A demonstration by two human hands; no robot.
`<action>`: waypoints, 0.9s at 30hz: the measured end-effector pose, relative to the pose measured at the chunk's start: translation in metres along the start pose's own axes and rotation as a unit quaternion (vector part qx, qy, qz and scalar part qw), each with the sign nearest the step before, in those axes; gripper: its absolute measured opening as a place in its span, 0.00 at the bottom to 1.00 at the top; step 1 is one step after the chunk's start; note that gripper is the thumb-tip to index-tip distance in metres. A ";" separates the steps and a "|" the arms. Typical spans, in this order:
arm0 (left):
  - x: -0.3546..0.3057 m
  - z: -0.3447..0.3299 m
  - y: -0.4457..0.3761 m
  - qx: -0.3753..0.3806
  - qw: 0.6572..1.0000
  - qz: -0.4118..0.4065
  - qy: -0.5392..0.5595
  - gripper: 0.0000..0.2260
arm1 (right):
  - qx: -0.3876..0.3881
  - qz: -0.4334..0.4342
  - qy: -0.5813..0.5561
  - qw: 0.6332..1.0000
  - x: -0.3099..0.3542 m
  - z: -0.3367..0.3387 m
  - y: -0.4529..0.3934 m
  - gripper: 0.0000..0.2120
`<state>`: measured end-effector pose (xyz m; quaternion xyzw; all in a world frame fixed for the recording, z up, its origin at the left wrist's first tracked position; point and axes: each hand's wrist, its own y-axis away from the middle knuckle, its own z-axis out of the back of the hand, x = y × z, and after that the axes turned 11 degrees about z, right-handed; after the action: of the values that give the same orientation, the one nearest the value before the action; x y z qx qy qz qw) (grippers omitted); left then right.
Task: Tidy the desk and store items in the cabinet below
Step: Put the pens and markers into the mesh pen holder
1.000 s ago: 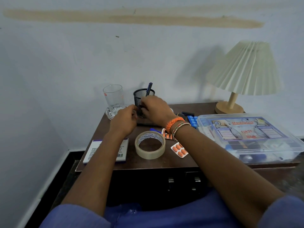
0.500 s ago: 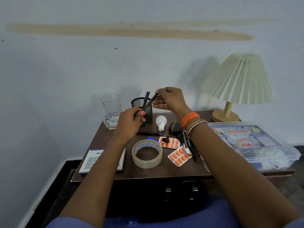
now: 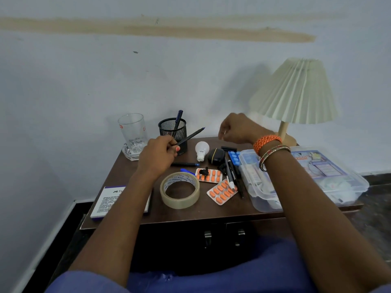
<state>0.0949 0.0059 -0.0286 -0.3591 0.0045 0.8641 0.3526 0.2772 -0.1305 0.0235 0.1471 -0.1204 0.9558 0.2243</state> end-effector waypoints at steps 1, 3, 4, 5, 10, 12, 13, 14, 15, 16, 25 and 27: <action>-0.001 -0.001 0.000 0.003 1.000 -0.003 -0.008 0.04 | 0.032 -0.001 0.019 0.999 0.001 -0.003 0.003 0.07; -0.002 -0.002 0.000 0.002 1.000 -0.006 -0.019 0.03 | 0.067 0.003 0.062 0.996 0.004 -0.011 0.007 0.05; -0.002 -0.002 0.000 0.001 1.000 -0.006 -0.022 0.03 | 0.077 0.007 0.079 0.994 0.005 -0.015 0.008 0.04; -0.003 -0.003 0.000 0.001 1.000 -0.006 -0.023 0.03 | 0.086 0.010 0.093 0.992 0.005 -0.018 0.009 0.04; -0.007 -0.005 0.001 0.004 1.000 -0.005 -0.027 0.03 | 0.116 0.000 0.190 0.975 0.001 -0.028 0.012 0.08; -0.010 -0.006 0.001 0.009 0.999 -0.007 -0.033 0.03 | 0.134 -0.007 0.223 0.966 -0.003 -0.033 0.012 0.07; -0.011 -0.006 0.002 0.010 0.999 -0.007 -0.035 0.03 | 0.144 -0.012 0.225 0.963 -0.004 -0.034 0.012 0.07; -0.012 -0.006 0.002 0.011 0.999 -0.007 -0.035 0.03 | 0.157 -0.018 0.224 0.962 -0.004 -0.035 0.012 0.06; -0.012 -0.007 0.002 0.011 0.999 -0.007 -0.035 0.03 | 0.169 -0.022 0.224 0.959 -0.004 -0.034 0.012 0.06; -0.013 -0.007 0.003 0.011 0.999 -0.008 -0.035 0.04 | 0.184 -0.025 0.228 0.956 -0.003 -0.034 0.012 0.08; -0.014 -0.010 0.002 0.011 0.998 -0.015 -0.054 0.05 | 0.267 -0.057 0.293 0.916 0.009 -0.033 0.020 0.19; -0.014 -0.010 0.002 0.012 0.998 -0.015 -0.054 0.05 | 0.276 -0.057 0.289 0.915 0.007 -0.035 0.019 0.21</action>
<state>0.1064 -0.0069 -0.0279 -0.3079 -0.0095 0.8767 0.3695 0.2541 -0.1338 -0.0094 -0.0733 0.2265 0.9374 0.2543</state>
